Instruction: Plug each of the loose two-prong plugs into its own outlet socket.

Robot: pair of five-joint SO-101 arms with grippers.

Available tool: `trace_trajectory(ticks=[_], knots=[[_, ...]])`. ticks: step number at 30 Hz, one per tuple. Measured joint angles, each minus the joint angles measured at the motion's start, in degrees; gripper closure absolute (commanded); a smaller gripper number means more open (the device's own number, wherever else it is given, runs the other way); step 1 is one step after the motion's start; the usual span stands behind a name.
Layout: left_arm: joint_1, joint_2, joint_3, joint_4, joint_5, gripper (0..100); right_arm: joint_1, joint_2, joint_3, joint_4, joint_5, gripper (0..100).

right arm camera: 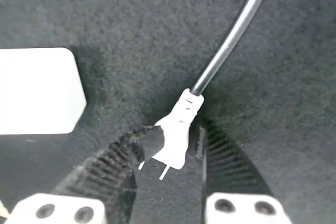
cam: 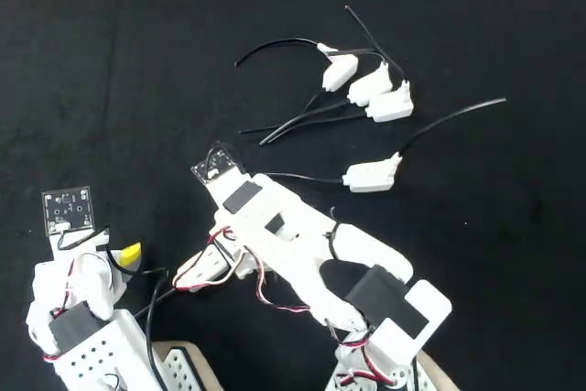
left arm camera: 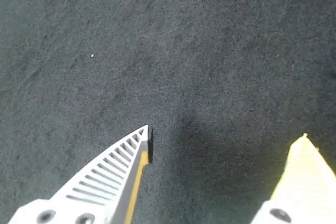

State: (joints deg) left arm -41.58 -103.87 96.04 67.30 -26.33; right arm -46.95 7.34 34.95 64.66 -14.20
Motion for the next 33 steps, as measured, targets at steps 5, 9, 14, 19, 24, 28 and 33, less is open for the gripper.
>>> trace_trajectory(ticks=[5, 9, 14, 19, 24, 28, 33], knots=[[0.0, 0.0, 0.0, 0.0, 0.0, 60, 0.0, 0.0, 0.0, -0.1, -1.7, 87.1], [0.0, 0.0, 0.0, 0.0, 0.0, 60, -0.1, 0.9, -0.4, 0.0, -4.0, 87.1], [0.0, 0.0, 0.0, 0.0, 0.0, 60, -0.5, 4.9, -4.7, 2.3, -4.7, 87.4], [0.0, 0.0, 0.0, 0.0, 0.0, 60, -1.9, 8.5, -8.8, 5.9, -4.7, 87.4], [0.0, 0.0, 0.0, 0.0, 0.0, 60, -4.5, 8.8, -9.1, 6.2, -4.8, 87.4], [0.0, 0.0, 0.0, 0.0, 0.0, 60, -4.7, 8.8, -9.1, 6.2, -4.8, 87.4], [0.0, 0.0, 0.0, 0.0, 0.0, 60, -4.8, 8.8, -9.1, 6.2, -4.8, 92.8]])
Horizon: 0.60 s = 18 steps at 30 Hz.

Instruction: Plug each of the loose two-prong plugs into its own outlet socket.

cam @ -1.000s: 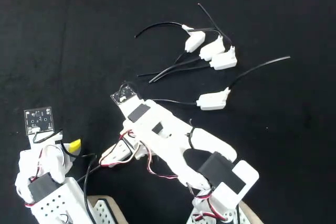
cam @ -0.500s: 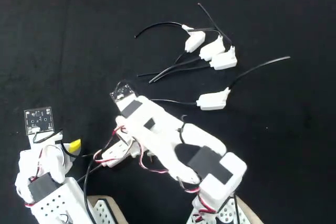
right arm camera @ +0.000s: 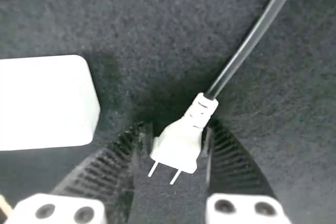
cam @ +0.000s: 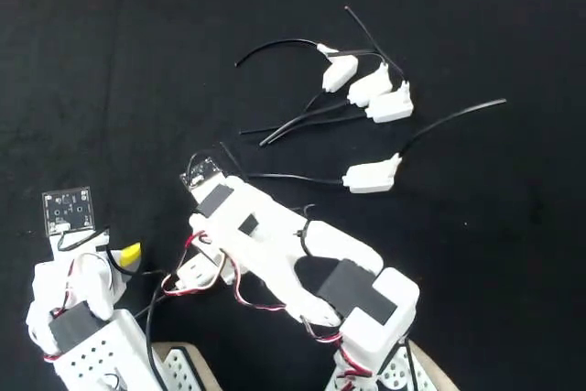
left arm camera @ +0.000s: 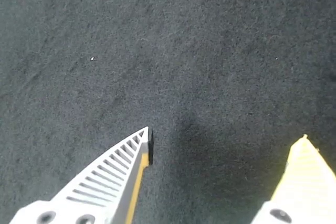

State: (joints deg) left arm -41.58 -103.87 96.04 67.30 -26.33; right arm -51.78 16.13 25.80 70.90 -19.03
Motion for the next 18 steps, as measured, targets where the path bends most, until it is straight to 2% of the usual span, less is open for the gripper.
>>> trace_trajectory(ticks=[7, 11, 13, 18], knots=[[0.0, 0.0, 0.0, 0.0, 0.0, 60, 0.1, 0.0, -0.2, 1.8, 0.3, 95.3], [0.0, 0.0, 0.0, 0.0, 0.0, 60, 2.9, -1.8, -0.4, 3.3, 6.3, 95.8], [0.0, 0.0, 0.0, 0.0, 0.0, 60, 4.3, -6.0, 2.7, 3.0, 10.3, 95.9], [0.0, 0.0, 0.0, 0.0, 0.0, 60, 6.1, -24.2, 14.5, -6.8, 16.4, 95.9]])
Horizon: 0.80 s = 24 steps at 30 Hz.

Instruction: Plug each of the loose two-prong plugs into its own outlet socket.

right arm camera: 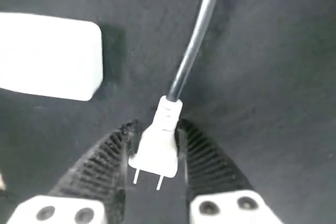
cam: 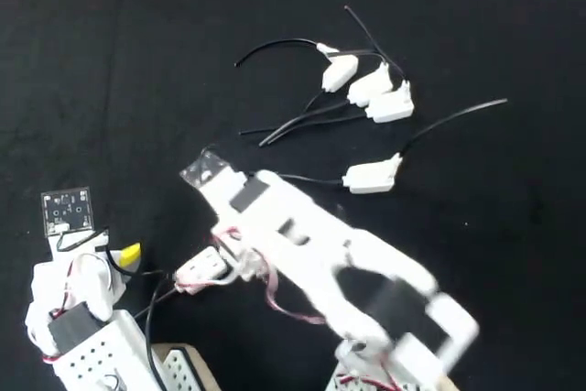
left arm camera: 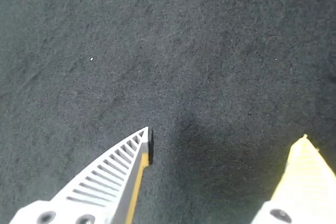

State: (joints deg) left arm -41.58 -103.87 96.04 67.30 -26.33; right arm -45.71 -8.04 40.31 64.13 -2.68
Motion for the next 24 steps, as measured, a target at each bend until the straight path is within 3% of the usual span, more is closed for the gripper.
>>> trace_trajectory(ticks=[7, 14, 17, 21, 24], knots=[[0.0, 0.0, 0.0, 0.0, 0.0, 60, 0.4, -28.9, 22.7, -20.7, 2.3, 92.3], [0.0, 0.0, 0.0, 0.0, 0.0, 60, 4.9, -36.6, 30.0, -25.0, 2.3, 67.3], [0.0, 0.0, 0.0, 0.0, 0.0, 60, 6.8, -36.8, 30.6, -25.2, 1.3, 61.2], [0.0, 0.0, 0.0, 0.0, 0.0, 60, 7.2, -37.1, 30.7, -25.2, -1.1, 63.9], [0.0, 0.0, 0.0, 0.0, 0.0, 60, 7.2, -37.1, 30.7, -25.2, -1.2, 74.5]])
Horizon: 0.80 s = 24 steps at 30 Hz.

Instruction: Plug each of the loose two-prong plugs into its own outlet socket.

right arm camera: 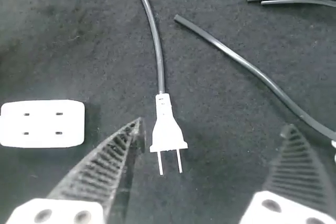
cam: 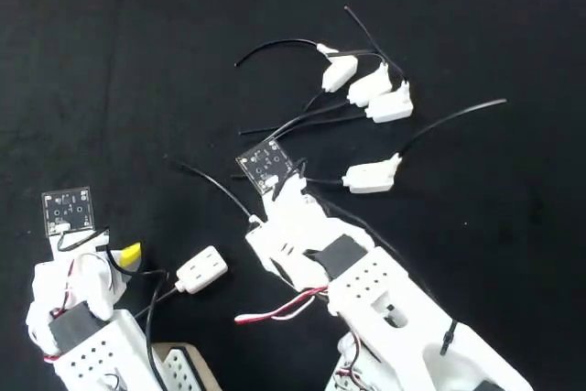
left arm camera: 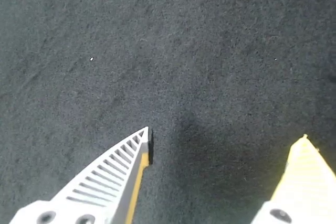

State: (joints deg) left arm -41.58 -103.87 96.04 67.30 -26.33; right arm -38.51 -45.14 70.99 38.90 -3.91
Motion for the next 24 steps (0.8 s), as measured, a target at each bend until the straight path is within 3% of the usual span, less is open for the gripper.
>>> trace_trajectory(ticks=[3, 8, 12, 24], knots=[[0.0, 0.0, 0.0, 0.0, 0.0, 60, 0.0, 0.0, 0.0, 1.5, 0.0, 82.3], [0.0, 0.0, 0.0, 0.0, 0.0, 60, 0.2, 0.0, 0.0, 1.9, 3.6, 68.7], [0.0, 0.0, 0.0, 0.0, 0.0, 60, 0.3, 2.8, -0.1, 3.3, 3.5, 74.0], [0.0, 0.0, 0.0, 0.0, 0.0, 60, 0.5, 33.1, -23.0, 16.8, 3.6, 76.9]])
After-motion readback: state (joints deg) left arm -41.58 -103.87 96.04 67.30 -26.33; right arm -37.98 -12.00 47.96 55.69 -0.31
